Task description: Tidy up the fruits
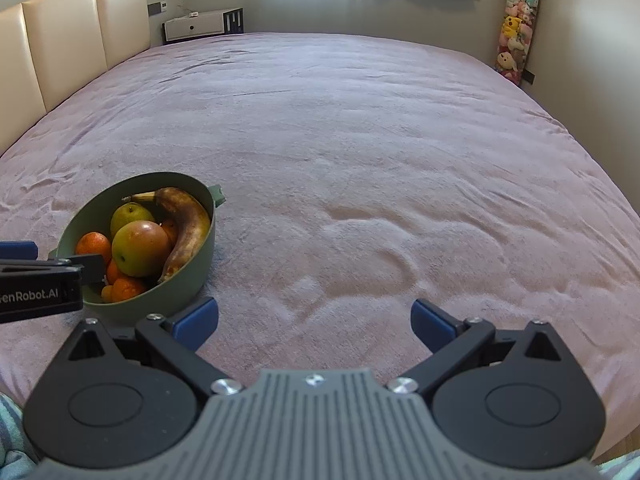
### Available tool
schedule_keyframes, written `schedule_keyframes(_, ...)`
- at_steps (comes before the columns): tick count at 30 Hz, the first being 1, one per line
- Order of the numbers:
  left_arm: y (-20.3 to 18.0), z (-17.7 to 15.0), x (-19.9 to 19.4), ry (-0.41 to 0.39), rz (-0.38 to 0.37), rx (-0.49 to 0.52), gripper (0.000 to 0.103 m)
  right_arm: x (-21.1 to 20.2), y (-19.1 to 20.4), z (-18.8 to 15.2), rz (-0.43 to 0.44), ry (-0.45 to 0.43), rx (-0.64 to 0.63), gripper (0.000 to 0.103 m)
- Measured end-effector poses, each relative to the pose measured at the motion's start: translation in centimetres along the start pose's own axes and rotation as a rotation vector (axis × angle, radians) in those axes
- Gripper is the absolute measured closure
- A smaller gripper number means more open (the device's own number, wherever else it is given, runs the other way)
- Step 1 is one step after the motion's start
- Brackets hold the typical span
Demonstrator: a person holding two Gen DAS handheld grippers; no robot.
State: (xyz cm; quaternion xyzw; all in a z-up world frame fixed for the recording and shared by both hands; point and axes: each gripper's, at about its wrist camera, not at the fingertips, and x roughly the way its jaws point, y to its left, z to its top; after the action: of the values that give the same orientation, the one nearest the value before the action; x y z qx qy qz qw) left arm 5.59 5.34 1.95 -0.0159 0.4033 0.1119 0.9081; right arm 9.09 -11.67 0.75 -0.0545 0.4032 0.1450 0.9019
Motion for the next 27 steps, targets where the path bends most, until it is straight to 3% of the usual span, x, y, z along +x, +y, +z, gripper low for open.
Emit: schedule_keyframes(27, -0.15, 0.1, -0.18, -0.008, 0.003, 0.003, 0.006, -0.09, -0.07, -0.01, 0.012, 0.005, -0.003, 0.004)
